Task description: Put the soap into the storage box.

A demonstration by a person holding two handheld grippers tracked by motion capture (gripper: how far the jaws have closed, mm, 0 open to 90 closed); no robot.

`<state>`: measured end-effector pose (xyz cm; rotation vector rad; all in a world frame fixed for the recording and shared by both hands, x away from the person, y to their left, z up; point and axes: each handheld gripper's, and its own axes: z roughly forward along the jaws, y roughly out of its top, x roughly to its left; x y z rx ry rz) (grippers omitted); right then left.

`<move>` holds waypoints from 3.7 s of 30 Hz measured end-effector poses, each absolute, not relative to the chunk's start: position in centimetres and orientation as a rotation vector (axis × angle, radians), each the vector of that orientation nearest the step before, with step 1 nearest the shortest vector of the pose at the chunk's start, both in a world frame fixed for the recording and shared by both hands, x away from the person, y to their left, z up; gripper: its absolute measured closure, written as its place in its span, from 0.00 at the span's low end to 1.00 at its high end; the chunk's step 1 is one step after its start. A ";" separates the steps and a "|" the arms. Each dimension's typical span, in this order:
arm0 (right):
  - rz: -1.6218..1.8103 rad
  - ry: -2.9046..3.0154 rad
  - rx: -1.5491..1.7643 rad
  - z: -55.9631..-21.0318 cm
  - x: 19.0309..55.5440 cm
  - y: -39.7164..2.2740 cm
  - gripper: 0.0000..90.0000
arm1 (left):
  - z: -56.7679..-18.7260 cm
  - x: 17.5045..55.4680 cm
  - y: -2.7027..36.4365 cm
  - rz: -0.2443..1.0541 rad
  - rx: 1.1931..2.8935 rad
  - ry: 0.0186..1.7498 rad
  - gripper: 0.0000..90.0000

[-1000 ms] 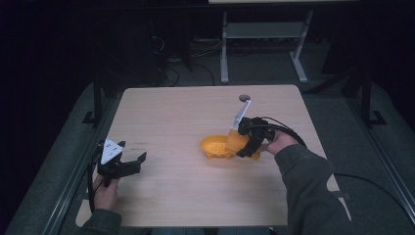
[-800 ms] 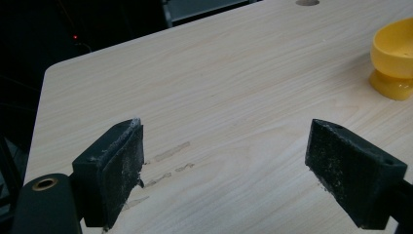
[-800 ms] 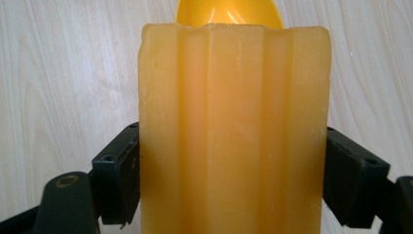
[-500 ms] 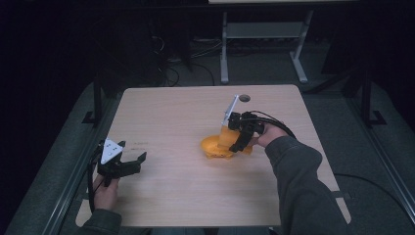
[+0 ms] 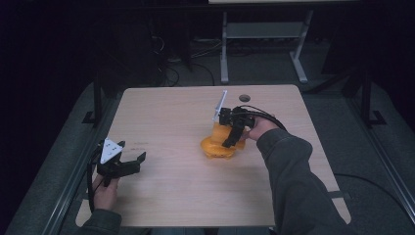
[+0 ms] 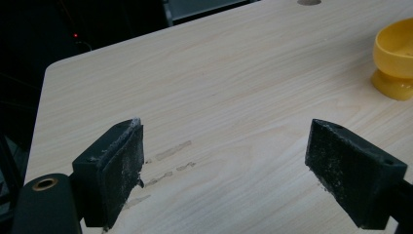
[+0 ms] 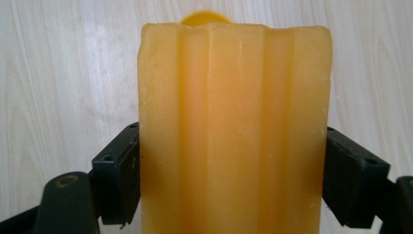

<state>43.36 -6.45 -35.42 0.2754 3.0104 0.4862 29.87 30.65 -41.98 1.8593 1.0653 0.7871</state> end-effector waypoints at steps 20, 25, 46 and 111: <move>0.408 3.063 0.220 -37.3 44.2 -3.7 0.23 | -41.9 29.8 30.7 0.785 1.860 1.063 0.15; 0.378 3.072 0.212 -37.8 44.2 -3.4 0.23 | -41.9 29.8 30.8 0.787 1.859 1.064 0.15; 0.375 3.085 0.202 -38.5 44.2 -2.7 0.22 | -41.9 29.8 30.8 0.785 1.857 1.068 0.15; 0.538 3.029 0.377 -36.6 43.5 -5.5 0.19 | -41.9 29.9 30.9 0.785 1.853 1.074 0.15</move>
